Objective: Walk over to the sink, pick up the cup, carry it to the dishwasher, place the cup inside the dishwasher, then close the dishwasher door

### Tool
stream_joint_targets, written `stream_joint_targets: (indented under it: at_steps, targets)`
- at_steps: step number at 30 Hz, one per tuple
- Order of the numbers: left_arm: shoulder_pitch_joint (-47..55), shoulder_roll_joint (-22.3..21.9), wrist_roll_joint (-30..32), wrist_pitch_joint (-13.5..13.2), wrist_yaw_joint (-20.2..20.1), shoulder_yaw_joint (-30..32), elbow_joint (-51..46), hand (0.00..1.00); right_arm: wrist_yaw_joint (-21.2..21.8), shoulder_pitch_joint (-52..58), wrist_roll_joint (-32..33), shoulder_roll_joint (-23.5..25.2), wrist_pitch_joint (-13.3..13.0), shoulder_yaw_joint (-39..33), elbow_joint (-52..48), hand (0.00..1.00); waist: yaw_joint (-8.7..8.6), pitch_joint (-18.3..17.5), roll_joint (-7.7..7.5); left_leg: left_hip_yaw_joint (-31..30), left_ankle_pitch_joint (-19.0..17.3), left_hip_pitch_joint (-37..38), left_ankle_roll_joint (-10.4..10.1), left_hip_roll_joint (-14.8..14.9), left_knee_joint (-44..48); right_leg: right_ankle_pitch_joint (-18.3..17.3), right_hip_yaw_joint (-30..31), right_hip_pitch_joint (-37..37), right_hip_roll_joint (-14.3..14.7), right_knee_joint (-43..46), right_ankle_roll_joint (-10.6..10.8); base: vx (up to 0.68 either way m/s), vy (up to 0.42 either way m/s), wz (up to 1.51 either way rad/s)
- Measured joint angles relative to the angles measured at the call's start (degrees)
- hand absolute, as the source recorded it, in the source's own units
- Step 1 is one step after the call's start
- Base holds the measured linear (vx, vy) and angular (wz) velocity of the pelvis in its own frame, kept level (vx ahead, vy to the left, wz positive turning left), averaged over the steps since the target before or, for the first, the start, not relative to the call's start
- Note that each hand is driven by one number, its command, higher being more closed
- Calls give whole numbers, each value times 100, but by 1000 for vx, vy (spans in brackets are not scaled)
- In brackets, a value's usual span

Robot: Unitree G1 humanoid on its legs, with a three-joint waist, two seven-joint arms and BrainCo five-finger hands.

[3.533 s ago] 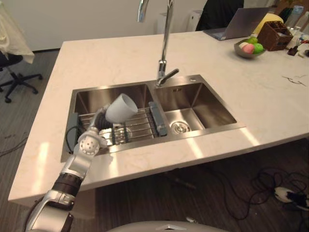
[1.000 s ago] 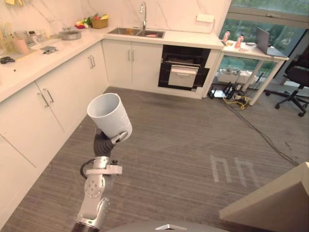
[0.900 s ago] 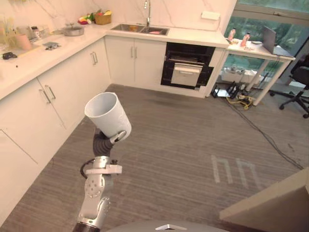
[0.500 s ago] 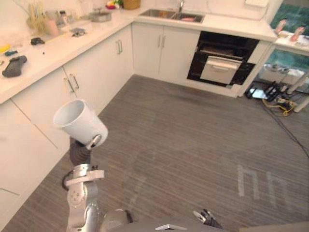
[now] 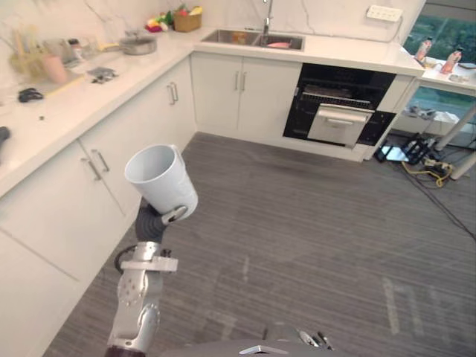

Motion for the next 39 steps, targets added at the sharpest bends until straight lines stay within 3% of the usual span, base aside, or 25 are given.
stream_joint_targets:
  at_steps: [2,4,5,6,9,10,12,13,14,15,17,18,19,20,21,23,26,27,29,30,31,32,33,36,39]
  targets:
    - [-125,-63,-3,31,-44,-68,117,100,-30,45,10,18,6,3,-5,0,-109,26,-18,-120,-92,348,-139,94,-173,114,-253,-306,287,-1248,-30,532,-79,48]
    - [-52,-59,-1,48,-147,-95,149,100,-147,173,64,60,-1,26,-24,0,-163,19,-45,-151,-277,687,-373,149,-169,795,-340,-378,496,-2279,-133,647,-118,35]
    - [17,-45,0,48,-200,-94,111,100,-165,341,89,93,-2,131,-90,0,-172,-11,-187,-127,-409,848,-540,66,-46,1762,-367,-345,453,-2724,-525,623,-122,-5]
    - [125,-205,-1,51,-261,-28,165,100,-207,322,108,-15,16,255,-208,0,-105,12,35,38,-628,998,-650,288,217,1480,-516,-342,565,-2312,-1094,702,-163,-26]
    - [178,-354,28,51,-315,-52,79,100,-216,255,174,-59,65,417,-732,0,-80,122,235,303,-472,839,-675,606,1445,599,-474,-148,822,-1858,-1072,546,-176,-38]
    - [184,-364,46,51,-321,-87,31,100,-234,261,174,-60,114,448,-818,0,-69,173,249,276,-348,752,-746,719,1943,499,-461,18,917,-1877,-1064,438,-178,-38]
    - [277,-479,126,50,-368,-166,-210,100,-360,356,212,-38,215,525,-1146,0,38,260,251,-279,1188,-297,-1133,1077,4586,218,-251,685,1282,-2197,-970,405,-159,-44]
    - [312,-515,129,48,-371,-204,-303,100,-386,352,225,-39,214,563,-1200,0,43,268,270,-401,1311,-696,-1175,1155,5276,188,-215,822,1365,-2297,-970,305,-87,-43]
    - [416,-557,190,47,-385,-216,-471,100,-396,352,227,-60,204,703,-1332,0,94,299,316,-486,1257,-1396,-1076,1338,6283,167,-125,1125,1525,-2539,-988,232,-60,-38]
    - [469,-555,246,42,-386,-212,-515,100,-397,341,224,-67,183,748,-1353,0,136,298,319,-496,1178,-1736,-961,1404,6555,163,-56,1279,1597,-2693,-996,285,-76,-59]
    - [651,-510,281,17,-385,-183,-516,100,-380,229,276,-61,107,748,-1349,0,368,276,279,-440,643,-2638,-682,1487,6007,218,276,1827,1743,-3300,-909,326,-64,-73]
    - [714,-488,277,8,-393,-176,-512,100,-377,176,302,-79,99,738,-1339,0,436,275,272,-351,437,-2803,-669,1460,5290,271,407,1978,1767,-3506,-829,381,-32,-83]
    - [767,-441,267,8,-415,-143,-475,100,-372,56,390,-128,73,732,-1300,0,462,260,230,-263,292,-2795,-695,1322,3798,315,631,2111,1760,-3684,-803,324,0,-73]
    - [786,-435,263,9,-425,-131,-454,100,-368,-12,389,-175,36,733,-1292,0,469,254,224,-302,304,-2725,-711,1195,2972,323,734,2142,1736,-3708,-805,359,59,-98]
    - [868,-433,247,1,-424,-118,-434,100,-364,-155,386,-273,-57,735,-1181,0,476,251,231,-619,495,-2543,-811,956,1413,300,1033,2220,1715,-3738,-787,312,93,-93]
    - [896,-441,264,-19,-423,-170,-173,100,-370,-446,383,-334,-230,740,-956,0,507,248,228,-1148,1072,-2396,-908,678,315,113,1532,2375,1659,-3701,-710,463,185,-121]
    - [910,-450,464,-67,-501,-215,147,100,-419,-457,381,-340,-449,735,-837,0,501,202,175,-1011,1528,-2439,-780,525,850,-509,1872,2572,1464,-3259,-501,448,243,-65]
    - [880,-400,463,-110,-559,-200,205,100,-456,-420,388,-303,-472,713,-631,0,483,100,50,-897,1205,-2467,-629,339,1349,-790,1863,2642,1229,-3014,-305,569,324,-21]
    - [819,-369,444,-110,-656,-168,224,100,-443,-375,450,-255,-480,664,-324,0,508,-44,-65,-744,636,-2446,-467,210,1791,-836,1638,2405,971,-2188,-115,441,246,-19]
    - [774,-285,434,-109,-702,-166,224,100,-420,-376,464,-213,-490,610,-204,0,564,-95,-137,-610,392,-2274,-341,124,1822,-629,1318,2074,691,-1273,154,454,268,-32]
    - [747,-264,404,-105,-726,-172,224,100,-405,-390,498,-202,-490,582,-161,0,559,-108,-166,-557,288,-2157,-275,78,1803,-390,1145,1872,518,-754,214,524,303,-30]
    - [693,-153,376,-84,-748,-206,224,100,-365,-375,501,-168,-494,429,-163,0,530,-96,-167,-495,119,-1845,-139,1,1720,455,817,1445,135,288,113,507,266,-21]
    - [657,-79,370,-53,-750,-211,218,100,-345,-356,498,-169,-541,358,-170,0,464,-60,-93,-477,17,-1455,-56,-76,1530,980,578,1064,-248,1272,-143,431,199,-16]
    - [572,-44,403,-40,-625,-236,213,100,-266,-373,496,-175,-743,402,-213,0,238,-104,-8,-497,-23,-664,-30,-27,880,511,291,162,-559,2096,-319,379,125,4]
    - [421,-37,454,23,-507,-274,215,100,-207,-403,495,-136,-794,424,-394,0,187,-64,41,-515,-16,-173,-53,132,438,235,-78,-231,-425,806,-210,496,36,3]
